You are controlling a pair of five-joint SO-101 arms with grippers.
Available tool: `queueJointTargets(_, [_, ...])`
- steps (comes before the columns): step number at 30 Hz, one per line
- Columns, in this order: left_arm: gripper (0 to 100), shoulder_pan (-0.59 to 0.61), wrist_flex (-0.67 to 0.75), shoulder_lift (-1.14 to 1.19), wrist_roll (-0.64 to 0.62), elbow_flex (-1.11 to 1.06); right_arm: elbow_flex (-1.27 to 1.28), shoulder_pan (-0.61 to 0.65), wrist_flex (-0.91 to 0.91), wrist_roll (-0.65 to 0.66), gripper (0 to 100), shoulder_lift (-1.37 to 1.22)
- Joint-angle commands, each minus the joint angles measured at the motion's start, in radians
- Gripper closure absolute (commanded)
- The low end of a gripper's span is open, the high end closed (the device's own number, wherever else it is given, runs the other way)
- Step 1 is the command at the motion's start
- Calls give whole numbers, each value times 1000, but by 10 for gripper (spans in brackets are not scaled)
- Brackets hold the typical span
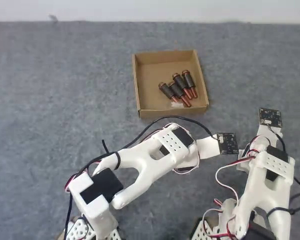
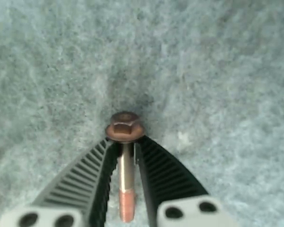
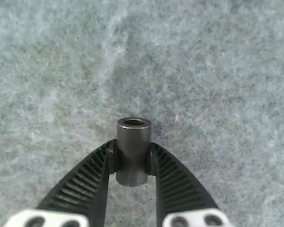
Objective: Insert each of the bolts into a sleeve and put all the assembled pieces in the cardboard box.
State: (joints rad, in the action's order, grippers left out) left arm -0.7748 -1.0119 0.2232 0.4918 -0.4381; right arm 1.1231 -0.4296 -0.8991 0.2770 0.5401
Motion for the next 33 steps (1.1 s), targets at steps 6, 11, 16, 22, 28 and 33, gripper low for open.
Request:
queueJointTargets(6, [990, 31, -11, -15, -133, 47, 3, -4, 19, 14, 991, 2])
queueJointTargets(11, [990, 121, -31, -106, -417, 44, 3, -4, 19, 14, 991, 2])
queueJointTargets(16, [989, 276, -127, -293, -532, 28, 3, -4, 19, 14, 991, 2])
queueJointTargets(22, [989, 483, -129, -419, -637, -97, 3, -4, 21, 14, 991, 2])
queueJointTargets(28, [989, 713, -44, -427, -683, -191, 3, 2, 21, 14, 991, 2])
queueJointTargets(33, [989, 898, 68, -427, -689, -314, 5, 10, 21, 14, 991, 2])
